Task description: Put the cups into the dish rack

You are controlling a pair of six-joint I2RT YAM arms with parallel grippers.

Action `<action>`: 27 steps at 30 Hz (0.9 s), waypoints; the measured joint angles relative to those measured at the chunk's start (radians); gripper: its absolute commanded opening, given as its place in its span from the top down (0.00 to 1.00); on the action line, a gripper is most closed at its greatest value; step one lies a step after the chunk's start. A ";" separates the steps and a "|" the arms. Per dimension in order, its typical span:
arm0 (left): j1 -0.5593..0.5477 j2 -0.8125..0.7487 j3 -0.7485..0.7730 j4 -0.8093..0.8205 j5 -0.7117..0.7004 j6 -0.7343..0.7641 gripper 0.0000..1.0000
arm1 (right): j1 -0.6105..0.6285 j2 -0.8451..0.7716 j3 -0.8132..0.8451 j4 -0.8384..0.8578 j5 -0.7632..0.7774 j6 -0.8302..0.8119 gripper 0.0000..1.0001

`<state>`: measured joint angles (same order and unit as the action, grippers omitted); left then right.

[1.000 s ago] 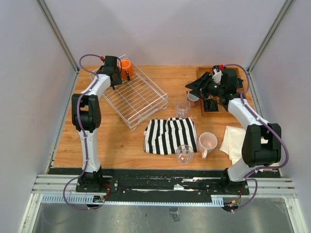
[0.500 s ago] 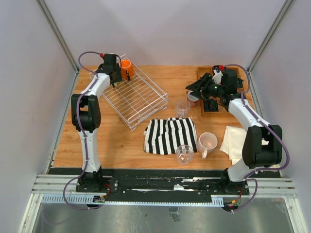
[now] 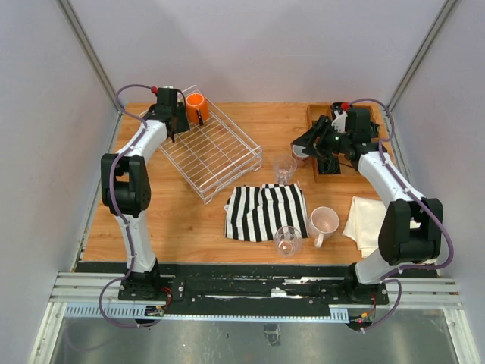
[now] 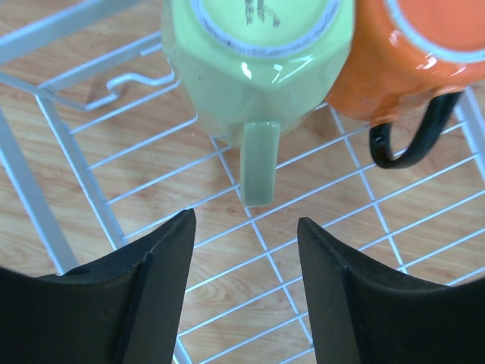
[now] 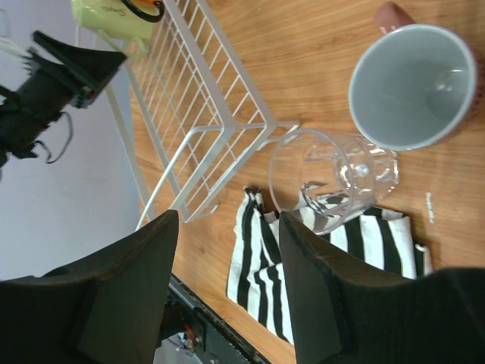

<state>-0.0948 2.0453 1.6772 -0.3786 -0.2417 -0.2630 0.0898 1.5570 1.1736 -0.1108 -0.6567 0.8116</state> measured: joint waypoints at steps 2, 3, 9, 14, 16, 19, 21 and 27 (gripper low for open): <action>0.000 -0.023 -0.001 0.008 0.002 0.000 0.38 | 0.002 -0.007 0.021 -0.063 0.032 -0.048 0.43; 0.000 -0.035 -0.001 0.013 0.004 0.000 0.38 | 0.003 -0.009 0.034 -0.096 0.049 -0.071 0.43; 0.000 -0.113 -0.001 0.008 0.028 -0.007 0.36 | 0.019 -0.026 0.093 -0.261 0.173 -0.203 0.43; 0.000 -0.215 -0.011 -0.002 0.090 -0.037 0.33 | 0.031 -0.021 0.109 -0.370 0.269 -0.228 0.41; 0.000 -0.269 -0.025 -0.003 0.130 -0.060 0.32 | 0.034 -0.014 0.121 -0.396 0.297 -0.217 0.41; 0.000 -0.349 -0.044 0.005 0.204 -0.109 0.32 | 0.035 0.006 0.144 -0.424 0.333 -0.190 0.41; 0.000 -0.399 -0.075 0.026 0.257 -0.146 0.31 | 0.035 0.025 0.161 -0.440 0.354 -0.174 0.41; -0.001 -0.528 -0.248 0.072 0.363 -0.224 0.31 | 0.042 0.064 0.178 -0.462 0.414 -0.135 0.41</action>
<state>-0.0959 1.5169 1.4292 -0.3065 0.1211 -0.4866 0.1318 1.6215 1.3514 -0.5732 -0.2428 0.6769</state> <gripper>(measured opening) 0.687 0.592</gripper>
